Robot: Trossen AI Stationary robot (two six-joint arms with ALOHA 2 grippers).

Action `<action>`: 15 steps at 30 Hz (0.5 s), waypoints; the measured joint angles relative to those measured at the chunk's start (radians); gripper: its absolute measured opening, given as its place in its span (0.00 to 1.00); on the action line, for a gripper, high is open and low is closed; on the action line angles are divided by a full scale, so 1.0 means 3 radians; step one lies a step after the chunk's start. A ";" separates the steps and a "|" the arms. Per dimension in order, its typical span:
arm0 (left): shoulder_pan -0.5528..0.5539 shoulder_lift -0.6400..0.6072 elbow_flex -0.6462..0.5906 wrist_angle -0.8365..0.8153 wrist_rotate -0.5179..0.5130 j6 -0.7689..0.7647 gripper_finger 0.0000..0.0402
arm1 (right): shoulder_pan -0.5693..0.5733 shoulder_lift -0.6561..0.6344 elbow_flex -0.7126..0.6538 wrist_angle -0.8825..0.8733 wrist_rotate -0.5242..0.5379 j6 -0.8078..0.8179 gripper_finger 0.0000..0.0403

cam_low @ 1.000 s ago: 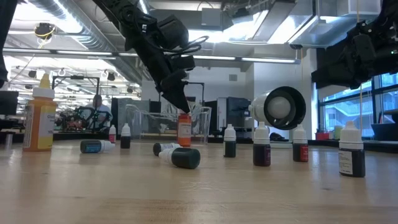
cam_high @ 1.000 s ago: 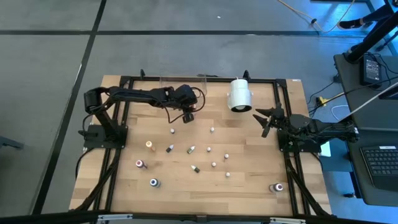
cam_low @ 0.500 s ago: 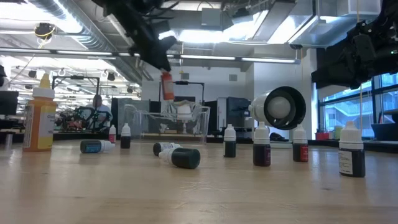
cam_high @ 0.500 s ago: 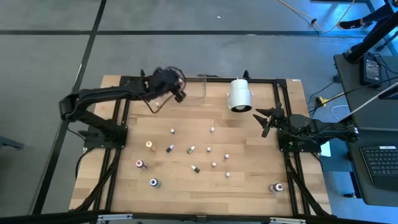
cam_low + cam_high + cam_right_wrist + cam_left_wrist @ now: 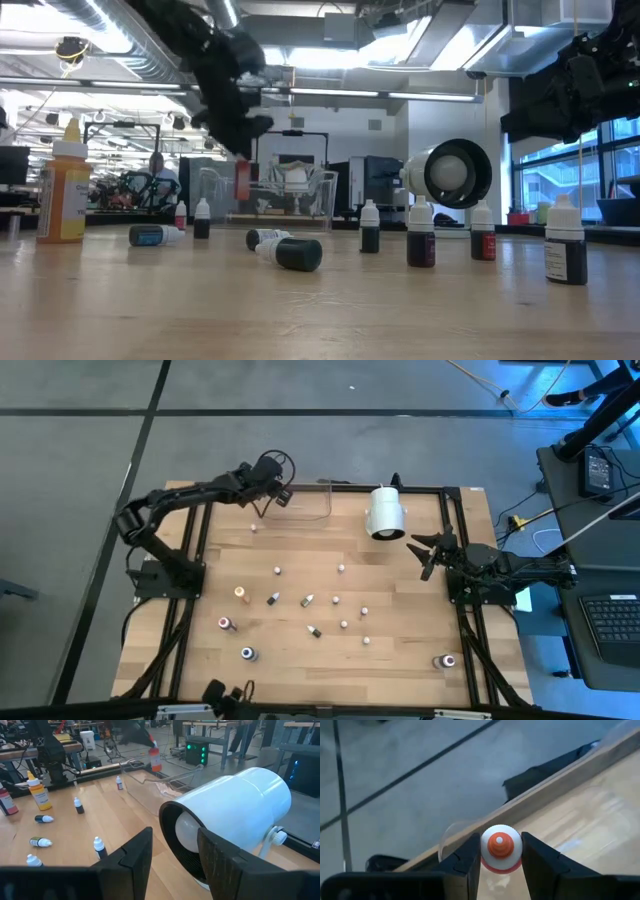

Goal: Pick & Place food coloring
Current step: Put the orange food coloring bottle into the transparent bin

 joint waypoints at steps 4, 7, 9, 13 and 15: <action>0.0091 0.0196 0.0000 0.0018 0.0007 -0.0053 0.30 | 0.0001 0.0000 0.0001 0.0000 0.0000 -0.0005 0.39; 0.0146 0.0299 0.0000 0.0059 0.0106 -0.0125 0.31 | 0.0000 0.0000 0.0001 0.0000 -0.0001 -0.0009 0.39; 0.0174 0.0352 0.0000 0.0121 0.0216 -0.0161 0.31 | 0.0000 0.0001 0.0001 0.0000 -0.0001 -0.0009 0.39; 0.0224 0.0432 0.0000 0.0184 0.0339 -0.0245 0.31 | 0.0000 0.0000 0.0000 0.0000 -0.0001 -0.0010 0.39; 0.0240 0.0451 0.0002 0.0194 0.0336 -0.0245 0.32 | 0.0001 0.0000 0.0001 0.0000 -0.0002 -0.0010 0.39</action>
